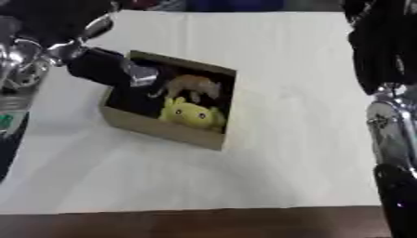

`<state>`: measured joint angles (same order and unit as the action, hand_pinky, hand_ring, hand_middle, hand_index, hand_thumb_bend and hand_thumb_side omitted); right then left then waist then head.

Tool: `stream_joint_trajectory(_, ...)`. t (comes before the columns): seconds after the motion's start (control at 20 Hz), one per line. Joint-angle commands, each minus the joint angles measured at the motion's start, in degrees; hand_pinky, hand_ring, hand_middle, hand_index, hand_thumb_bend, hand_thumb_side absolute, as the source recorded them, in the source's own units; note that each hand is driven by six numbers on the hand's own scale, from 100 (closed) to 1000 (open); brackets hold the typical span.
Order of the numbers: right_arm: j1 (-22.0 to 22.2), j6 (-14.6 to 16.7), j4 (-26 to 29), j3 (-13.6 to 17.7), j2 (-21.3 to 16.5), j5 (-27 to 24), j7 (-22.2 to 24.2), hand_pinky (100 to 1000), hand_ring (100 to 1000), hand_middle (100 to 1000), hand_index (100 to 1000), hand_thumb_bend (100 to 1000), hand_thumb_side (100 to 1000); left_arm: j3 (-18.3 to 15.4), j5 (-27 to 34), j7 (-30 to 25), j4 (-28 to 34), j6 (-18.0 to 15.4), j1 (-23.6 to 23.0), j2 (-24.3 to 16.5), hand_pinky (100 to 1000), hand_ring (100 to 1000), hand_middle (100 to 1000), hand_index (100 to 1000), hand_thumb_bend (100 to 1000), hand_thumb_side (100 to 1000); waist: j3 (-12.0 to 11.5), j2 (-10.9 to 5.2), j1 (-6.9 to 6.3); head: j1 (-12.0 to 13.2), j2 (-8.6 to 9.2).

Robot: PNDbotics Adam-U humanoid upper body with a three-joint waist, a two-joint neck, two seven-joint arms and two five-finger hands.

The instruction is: Pick up objects on the table and place them in the box.

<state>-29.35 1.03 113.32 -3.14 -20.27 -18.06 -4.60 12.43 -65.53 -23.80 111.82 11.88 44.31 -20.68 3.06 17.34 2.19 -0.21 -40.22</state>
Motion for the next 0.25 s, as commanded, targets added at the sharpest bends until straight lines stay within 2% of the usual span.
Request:
stream_joint_trajectory(0.05,-1.07,0.58,1.27,0.79,-0.28,-0.39,-0.22,980,829,631,955,100,951,-3.99,9.65,10.05,2.56,7.23,-2.23,-0.81,447,765,759,869,401,1000,-0.35,-1.48,0.06,-1.06,-1.31)
stream_joint_trajectory(0.15,-1.26,0.93,1.27,0.80,-0.12,-0.50,-0.26,977,829,633,954,100,940,-6.79,17.57,20.13,2.72,10.82,-4.87,-0.68,424,741,734,855,286,1000,-0.78,-1.70,0.10,-1.40,-1.99)
stream_joint_trajectory(0.25,-1.53,1.41,1.27,0.78,-0.13,-0.54,-0.28,975,829,635,953,100,934,-9.22,27.00,30.73,2.76,11.71,-7.44,-0.86,414,730,720,849,238,1000,-1.15,-1.92,0.05,-1.58,-2.47)
